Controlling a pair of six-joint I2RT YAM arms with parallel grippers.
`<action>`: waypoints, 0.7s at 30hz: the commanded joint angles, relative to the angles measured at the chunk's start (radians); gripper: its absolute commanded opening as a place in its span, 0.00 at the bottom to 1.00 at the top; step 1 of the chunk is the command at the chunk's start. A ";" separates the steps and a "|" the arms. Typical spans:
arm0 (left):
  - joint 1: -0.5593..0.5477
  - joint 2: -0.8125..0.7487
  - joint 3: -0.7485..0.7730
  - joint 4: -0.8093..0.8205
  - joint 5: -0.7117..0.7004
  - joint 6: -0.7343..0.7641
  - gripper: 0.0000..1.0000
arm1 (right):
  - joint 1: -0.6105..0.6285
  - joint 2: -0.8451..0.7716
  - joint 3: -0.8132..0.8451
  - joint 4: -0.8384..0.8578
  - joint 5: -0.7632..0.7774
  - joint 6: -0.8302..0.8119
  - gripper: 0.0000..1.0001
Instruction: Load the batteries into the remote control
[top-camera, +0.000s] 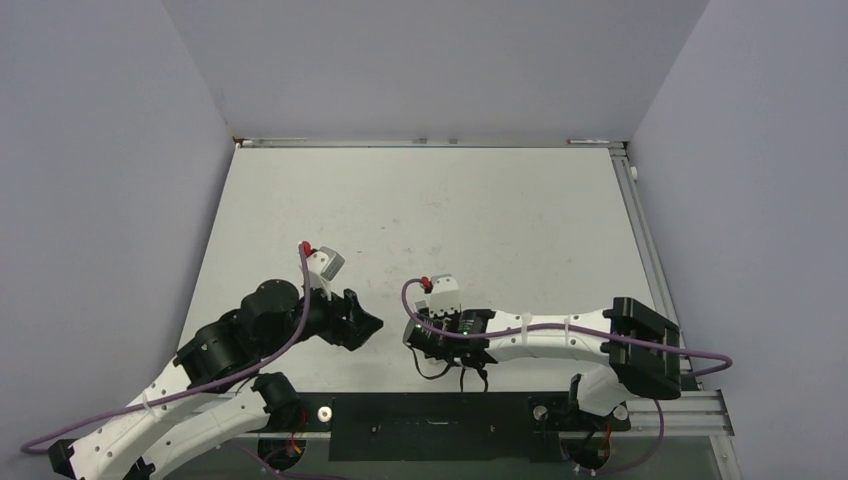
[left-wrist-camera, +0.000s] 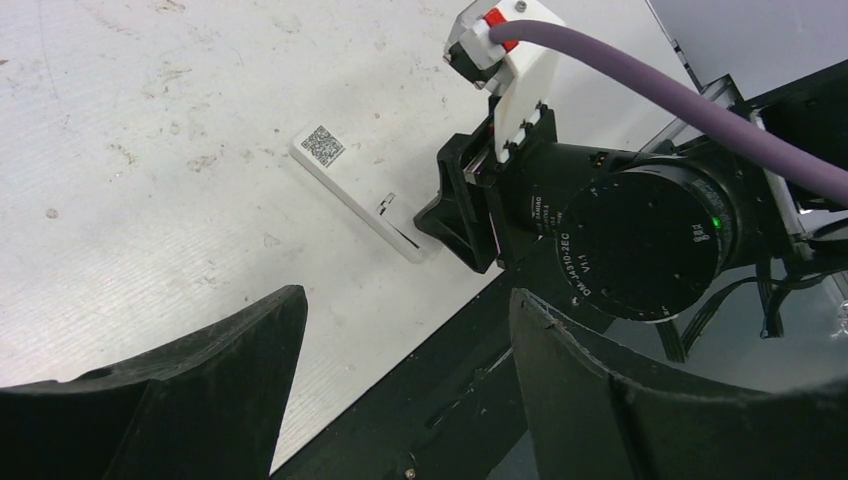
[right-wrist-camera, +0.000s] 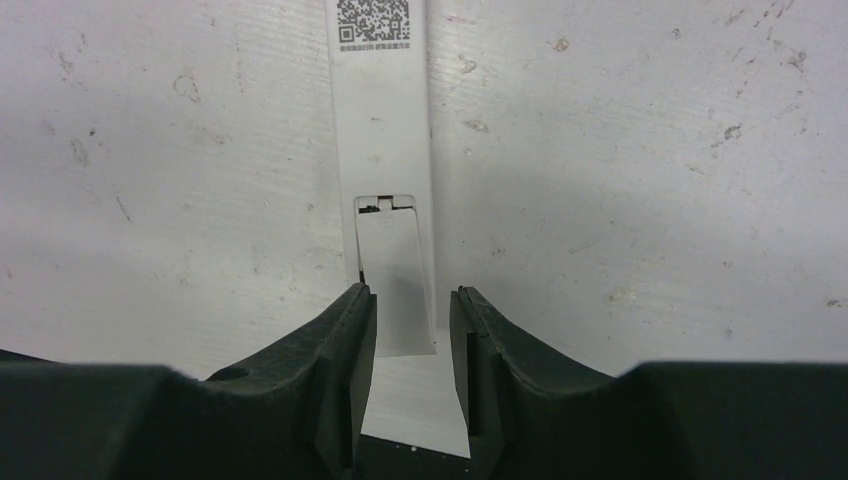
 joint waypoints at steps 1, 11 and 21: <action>-0.006 0.043 0.009 0.007 -0.014 -0.008 0.71 | 0.009 -0.065 -0.034 0.018 0.043 0.013 0.34; -0.003 0.167 0.019 0.044 -0.061 -0.058 0.70 | 0.008 -0.173 -0.101 0.030 0.060 -0.015 0.34; 0.013 0.370 0.060 0.166 -0.052 -0.093 0.31 | 0.013 -0.252 -0.155 0.045 0.059 -0.063 0.32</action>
